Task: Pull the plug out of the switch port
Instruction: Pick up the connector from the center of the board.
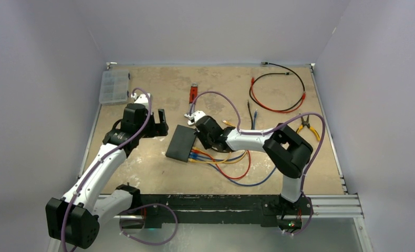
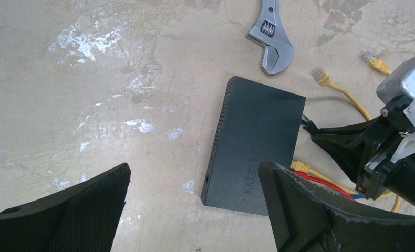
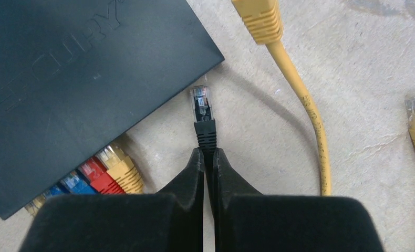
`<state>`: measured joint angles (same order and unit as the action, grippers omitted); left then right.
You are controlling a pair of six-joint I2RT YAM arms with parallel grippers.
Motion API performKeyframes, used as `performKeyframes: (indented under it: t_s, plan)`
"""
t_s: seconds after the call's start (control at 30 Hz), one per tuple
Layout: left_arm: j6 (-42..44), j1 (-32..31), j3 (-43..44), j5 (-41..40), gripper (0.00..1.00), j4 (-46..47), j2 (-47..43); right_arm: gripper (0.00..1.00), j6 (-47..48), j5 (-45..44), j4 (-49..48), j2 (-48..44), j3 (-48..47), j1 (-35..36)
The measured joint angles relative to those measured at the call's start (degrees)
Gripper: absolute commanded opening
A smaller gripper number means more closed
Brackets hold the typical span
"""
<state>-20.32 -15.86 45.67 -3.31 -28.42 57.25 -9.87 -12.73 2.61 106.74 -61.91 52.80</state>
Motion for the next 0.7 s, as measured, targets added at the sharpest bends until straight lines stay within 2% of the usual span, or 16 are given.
performKeyframes:
  t_s: [0.13, 0.37, 0.7]
  plan:
    - [-0.02, 0.00, 0.00, -0.04, 0.93, 0.00, 0.00, 0.00, -0.94, 2.67, 1.75, -1.55, 0.22, -0.63]
    - [-0.02, 0.00, 0.00, -0.13, 0.93, 0.00, -0.02, 0.00, -2.58, 9.92, 2.89, -9.38, 0.07, -2.86]
    - [0.00, 0.00, 0.00, -0.07, 0.92, 0.00, 0.00, 0.00, -6.84, 27.58, -1.75, -19.10, -1.31, -10.91]
